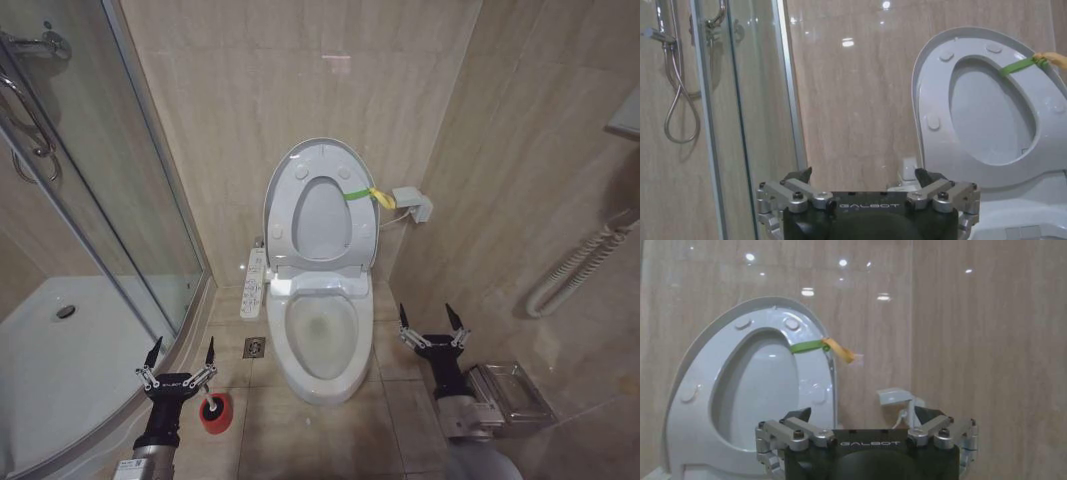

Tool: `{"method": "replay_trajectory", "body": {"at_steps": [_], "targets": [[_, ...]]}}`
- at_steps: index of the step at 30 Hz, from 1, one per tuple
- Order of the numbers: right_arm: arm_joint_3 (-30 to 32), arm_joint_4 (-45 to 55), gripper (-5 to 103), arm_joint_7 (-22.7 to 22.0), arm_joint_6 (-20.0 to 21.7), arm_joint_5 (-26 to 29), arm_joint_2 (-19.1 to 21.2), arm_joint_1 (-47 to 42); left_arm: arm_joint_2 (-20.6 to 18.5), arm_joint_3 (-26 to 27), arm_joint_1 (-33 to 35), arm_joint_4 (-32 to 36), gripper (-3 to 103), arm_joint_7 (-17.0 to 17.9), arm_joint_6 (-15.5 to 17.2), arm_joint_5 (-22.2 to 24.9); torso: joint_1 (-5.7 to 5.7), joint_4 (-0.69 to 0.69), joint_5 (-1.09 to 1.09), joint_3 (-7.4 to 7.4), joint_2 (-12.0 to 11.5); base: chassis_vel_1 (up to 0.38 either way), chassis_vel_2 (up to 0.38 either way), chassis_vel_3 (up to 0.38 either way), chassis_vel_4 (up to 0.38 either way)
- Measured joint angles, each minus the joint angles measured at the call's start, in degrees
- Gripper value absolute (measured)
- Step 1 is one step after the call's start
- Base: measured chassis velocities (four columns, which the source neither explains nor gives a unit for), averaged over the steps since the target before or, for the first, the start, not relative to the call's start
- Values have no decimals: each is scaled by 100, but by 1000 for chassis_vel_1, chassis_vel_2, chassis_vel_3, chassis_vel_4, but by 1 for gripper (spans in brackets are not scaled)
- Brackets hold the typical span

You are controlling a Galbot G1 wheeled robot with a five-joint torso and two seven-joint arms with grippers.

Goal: Open the toilet lid, clean the toilet bowl with a toilet brush, close the toilet lid, and flush.

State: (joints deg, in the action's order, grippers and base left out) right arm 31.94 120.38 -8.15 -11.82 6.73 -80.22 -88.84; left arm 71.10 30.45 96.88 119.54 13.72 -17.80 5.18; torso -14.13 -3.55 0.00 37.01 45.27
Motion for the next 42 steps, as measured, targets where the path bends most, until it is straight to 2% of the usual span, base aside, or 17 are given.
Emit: {"method": "replay_trajectory", "body": {"at_steps": [11,17,23,34,42], "targets": [[27,-52,100,-36,8,-144,7,8,0,0,-1,0,100,0,0,0,-1,0,0,0,1,-60,55,57,-55],[67,-104,100,-72,-120,-269,3,12,0,0,-3,0,100,0,0,0,-8,-1,1,3,-2,-127,117,115,-127],[9,-155,100,-157,-29,-337,0,220,0,0,0,0,100,0,0,0,1,-2,0,0,0,23,-29,-25,19],[-131,-760,100,-210,123,-321,119,1090,0,0,-1,0,100,0,0,0,-3,1,1,1,0,2,-5,-5,3],[-158,-1602,100,-288,216,37,570,2225,0,0,-1,0,100,0,0,0,-3,1,0,1,0,0,0,0,0]]}}
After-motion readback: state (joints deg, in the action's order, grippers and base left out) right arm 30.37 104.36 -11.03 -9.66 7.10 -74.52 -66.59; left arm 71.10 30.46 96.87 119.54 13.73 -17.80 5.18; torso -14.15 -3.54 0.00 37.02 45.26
